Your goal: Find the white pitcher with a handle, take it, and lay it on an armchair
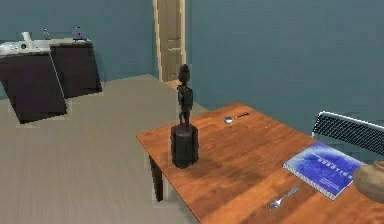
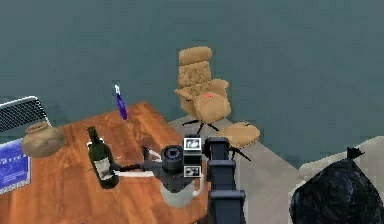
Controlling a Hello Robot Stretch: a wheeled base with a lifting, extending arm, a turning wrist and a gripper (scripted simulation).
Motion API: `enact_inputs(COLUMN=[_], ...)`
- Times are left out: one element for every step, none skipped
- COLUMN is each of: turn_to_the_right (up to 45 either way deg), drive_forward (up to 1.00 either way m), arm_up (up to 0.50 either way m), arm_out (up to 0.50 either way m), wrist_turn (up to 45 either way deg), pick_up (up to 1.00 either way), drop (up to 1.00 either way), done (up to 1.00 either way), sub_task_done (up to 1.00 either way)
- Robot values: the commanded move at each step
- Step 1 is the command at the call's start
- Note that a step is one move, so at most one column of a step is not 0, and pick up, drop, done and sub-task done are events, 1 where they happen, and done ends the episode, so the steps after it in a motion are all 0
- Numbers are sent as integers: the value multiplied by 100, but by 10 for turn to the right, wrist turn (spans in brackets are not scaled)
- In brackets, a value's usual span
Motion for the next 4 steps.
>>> enact_inputs(turn_to_the_right=[0, 0, 0, 0], drive_forward=[0, 0, 0, 0], arm_up=[0, -30, 0, 10], arm_out=[0, 0, 0, 0], wrist_turn=[360, 0, 0, 0], pick_up=[0, 0, 100, 0], drop=[0, 0, 0, 0], done=[0, 0, 0, 0], sub_task_done=[0, 0, 0, 0])
